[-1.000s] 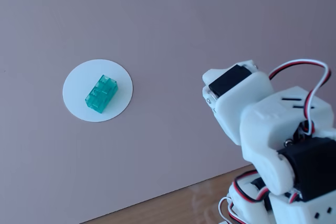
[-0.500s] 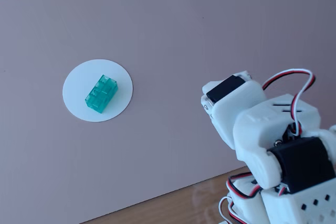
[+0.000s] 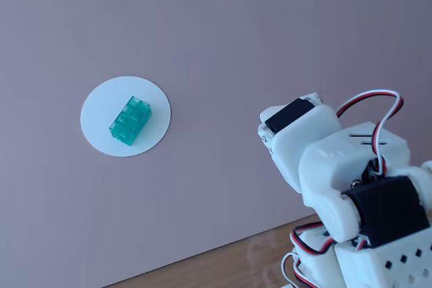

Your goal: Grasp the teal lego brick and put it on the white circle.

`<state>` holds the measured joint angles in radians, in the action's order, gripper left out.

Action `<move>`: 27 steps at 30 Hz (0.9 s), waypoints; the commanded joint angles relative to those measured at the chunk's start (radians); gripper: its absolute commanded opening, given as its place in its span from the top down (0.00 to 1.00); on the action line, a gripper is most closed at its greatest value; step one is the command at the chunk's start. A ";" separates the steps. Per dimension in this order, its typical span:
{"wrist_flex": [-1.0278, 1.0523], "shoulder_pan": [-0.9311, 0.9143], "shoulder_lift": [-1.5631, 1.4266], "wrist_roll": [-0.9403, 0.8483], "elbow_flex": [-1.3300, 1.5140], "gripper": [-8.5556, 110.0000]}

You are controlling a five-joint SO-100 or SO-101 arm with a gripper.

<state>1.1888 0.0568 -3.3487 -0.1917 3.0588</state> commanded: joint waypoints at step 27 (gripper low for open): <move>-0.015 0.000 -0.008 -0.003 -0.006 0.93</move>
<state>1.1888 0.0568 -3.3502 -0.1917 3.0588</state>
